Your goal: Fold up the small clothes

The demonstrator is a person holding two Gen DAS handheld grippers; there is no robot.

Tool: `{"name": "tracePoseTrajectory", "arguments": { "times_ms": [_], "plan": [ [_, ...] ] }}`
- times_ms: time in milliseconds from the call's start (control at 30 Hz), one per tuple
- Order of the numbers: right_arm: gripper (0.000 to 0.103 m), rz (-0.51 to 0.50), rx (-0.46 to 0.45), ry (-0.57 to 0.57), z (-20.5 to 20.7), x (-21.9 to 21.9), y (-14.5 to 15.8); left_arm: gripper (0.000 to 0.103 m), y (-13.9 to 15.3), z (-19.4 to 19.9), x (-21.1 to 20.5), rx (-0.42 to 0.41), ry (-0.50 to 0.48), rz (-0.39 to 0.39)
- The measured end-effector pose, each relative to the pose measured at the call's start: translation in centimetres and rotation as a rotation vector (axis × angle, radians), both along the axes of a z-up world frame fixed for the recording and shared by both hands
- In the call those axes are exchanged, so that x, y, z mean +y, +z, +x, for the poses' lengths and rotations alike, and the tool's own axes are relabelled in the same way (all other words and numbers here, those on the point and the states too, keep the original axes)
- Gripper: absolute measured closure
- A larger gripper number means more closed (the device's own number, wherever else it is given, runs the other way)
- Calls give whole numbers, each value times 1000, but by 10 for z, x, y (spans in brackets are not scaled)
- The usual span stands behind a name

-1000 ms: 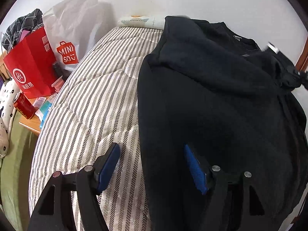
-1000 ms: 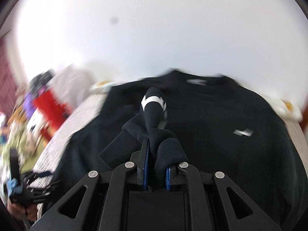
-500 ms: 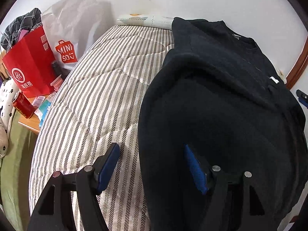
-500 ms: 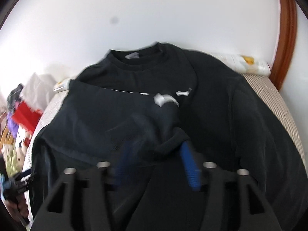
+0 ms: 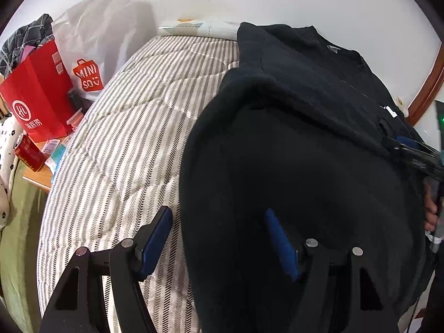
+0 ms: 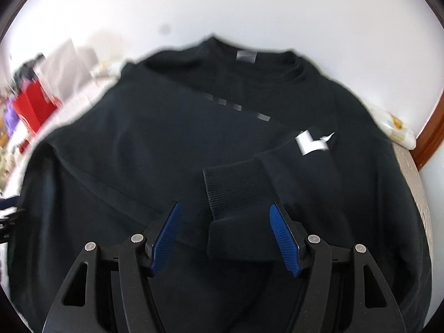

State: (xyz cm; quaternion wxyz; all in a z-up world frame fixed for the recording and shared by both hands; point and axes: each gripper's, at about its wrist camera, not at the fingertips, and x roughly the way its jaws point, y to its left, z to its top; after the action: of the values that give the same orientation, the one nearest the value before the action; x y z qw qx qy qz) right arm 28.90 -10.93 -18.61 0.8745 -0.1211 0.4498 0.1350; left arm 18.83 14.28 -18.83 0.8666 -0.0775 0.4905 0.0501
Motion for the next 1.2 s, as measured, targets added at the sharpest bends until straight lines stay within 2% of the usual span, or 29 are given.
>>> {"name": "tracePoseTrajectory", "arguments": {
  "times_ms": [33, 67, 100, 133, 167, 200, 300, 400, 500, 533, 567, 600, 700, 767, 833, 967, 1100, 1200],
  "plan": [
    [39, -26, -4, -10, 4, 2, -5, 35, -1, 0, 0, 0, 1, 3],
    [45, -34, -14, -19, 8, 2, -8, 35, -1, 1, -1, -2, -1, 7],
    [65, -27, -30, -24, 9, 1, -8, 35, -1, 2, -1, -2, -3, 9],
    [78, -16, -31, -22, 11, -1, -6, 35, -1, 2, -1, -2, -6, 12],
    [89, 22, -7, -6, 13, -6, -1, 35, -1, 3, -1, -1, -7, 10],
    [95, 44, -16, -15, 12, -12, 6, 35, -1, 3, -1, -1, -8, 7],
    [95, 35, -125, -120, 5, -46, 37, 35, -1, 3, 3, 0, -6, -1],
    [93, -1, -145, -259, 10, -90, 56, 35, 1, 3, 8, -1, 4, -5],
    [81, -38, -159, -386, 12, -127, 72, 35, 5, 3, 9, -18, 5, -4],
    [79, -19, -164, -394, 13, -132, 79, 35, 7, 4, 10, -24, 5, 1],
    [73, 2, -162, -376, 14, -130, 84, 35, 8, 5, 9, -28, 7, 5],
    [63, 14, -158, -348, 14, -123, 88, 35, 10, 7, 10, -33, 10, 6],
    [50, 18, -184, -242, 21, -78, 100, 35, 16, 13, 12, -47, 20, 3],
    [49, 60, -179, -153, 32, -38, 101, 35, 20, 17, 13, -60, 22, 6],
    [49, 118, -134, -54, 46, 5, 94, 35, 22, 22, 12, -66, 19, 5],
    [49, 151, -112, 112, 75, 89, 76, 36, 24, 34, 8, -87, -10, -10],
    [50, 213, -55, 191, 104, 141, 58, 41, 22, 49, 5, -99, -33, -14],
    [50, 226, -24, 231, 129, 173, 47, 51, 19, 58, 6, -97, -43, -25]
  ]
}}
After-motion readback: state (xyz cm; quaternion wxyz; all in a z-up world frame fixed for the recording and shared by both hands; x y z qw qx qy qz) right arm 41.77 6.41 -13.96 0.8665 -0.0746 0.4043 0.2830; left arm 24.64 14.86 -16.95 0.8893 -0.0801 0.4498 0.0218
